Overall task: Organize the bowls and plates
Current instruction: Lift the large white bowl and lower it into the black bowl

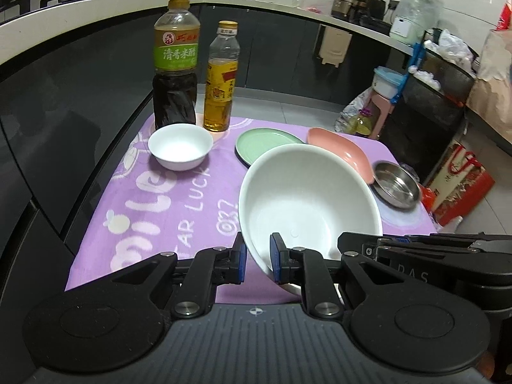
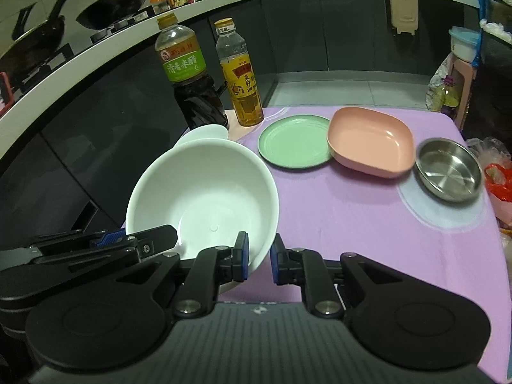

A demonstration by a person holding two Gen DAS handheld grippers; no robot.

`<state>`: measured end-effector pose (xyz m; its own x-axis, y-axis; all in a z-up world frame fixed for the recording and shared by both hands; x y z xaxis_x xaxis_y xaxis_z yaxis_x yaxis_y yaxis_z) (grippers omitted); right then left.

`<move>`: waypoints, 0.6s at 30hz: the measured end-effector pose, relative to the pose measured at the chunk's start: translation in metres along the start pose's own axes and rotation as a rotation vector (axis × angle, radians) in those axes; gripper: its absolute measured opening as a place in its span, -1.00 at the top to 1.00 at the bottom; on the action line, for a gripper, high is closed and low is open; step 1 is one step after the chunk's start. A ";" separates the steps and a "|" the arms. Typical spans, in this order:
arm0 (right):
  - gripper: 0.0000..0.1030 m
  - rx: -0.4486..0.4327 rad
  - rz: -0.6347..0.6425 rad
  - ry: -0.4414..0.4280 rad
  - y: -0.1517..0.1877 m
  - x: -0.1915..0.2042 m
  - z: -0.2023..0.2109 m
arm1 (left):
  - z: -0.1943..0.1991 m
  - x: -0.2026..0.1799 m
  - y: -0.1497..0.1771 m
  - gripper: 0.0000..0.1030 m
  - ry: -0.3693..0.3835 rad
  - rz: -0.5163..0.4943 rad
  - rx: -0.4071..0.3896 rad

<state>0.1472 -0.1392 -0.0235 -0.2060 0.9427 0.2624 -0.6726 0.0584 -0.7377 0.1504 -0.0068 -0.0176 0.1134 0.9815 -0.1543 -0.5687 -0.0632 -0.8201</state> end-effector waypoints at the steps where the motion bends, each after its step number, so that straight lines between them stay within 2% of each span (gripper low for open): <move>1: 1.00 -0.002 -0.004 0.000 0.003 0.000 0.006 | 0.006 -0.002 0.003 0.72 0.003 -0.002 0.000; 8: 1.00 -0.014 -0.010 0.003 0.029 0.005 0.039 | 0.036 -0.009 0.029 0.72 0.021 -0.016 0.015; 18: 1.00 0.034 -0.020 -0.007 0.069 0.004 0.061 | 0.055 -0.016 0.070 0.72 0.034 -0.053 0.081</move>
<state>0.0568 -0.1511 -0.0350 -0.1967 0.9393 0.2812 -0.7001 0.0662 -0.7109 0.0643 -0.0173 -0.0424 0.1715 0.9763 -0.1316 -0.6247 0.0045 -0.7809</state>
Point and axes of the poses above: each gripper's, at about its wrist camera, not at the fingertips, and z roughly against the way its jaws point, x to its left, y to its underside, the point moved 4 cm from there along -z, roughly the way its jaws point, and after that the axes turned 9 degrees about -x, right-handed, at the moved point
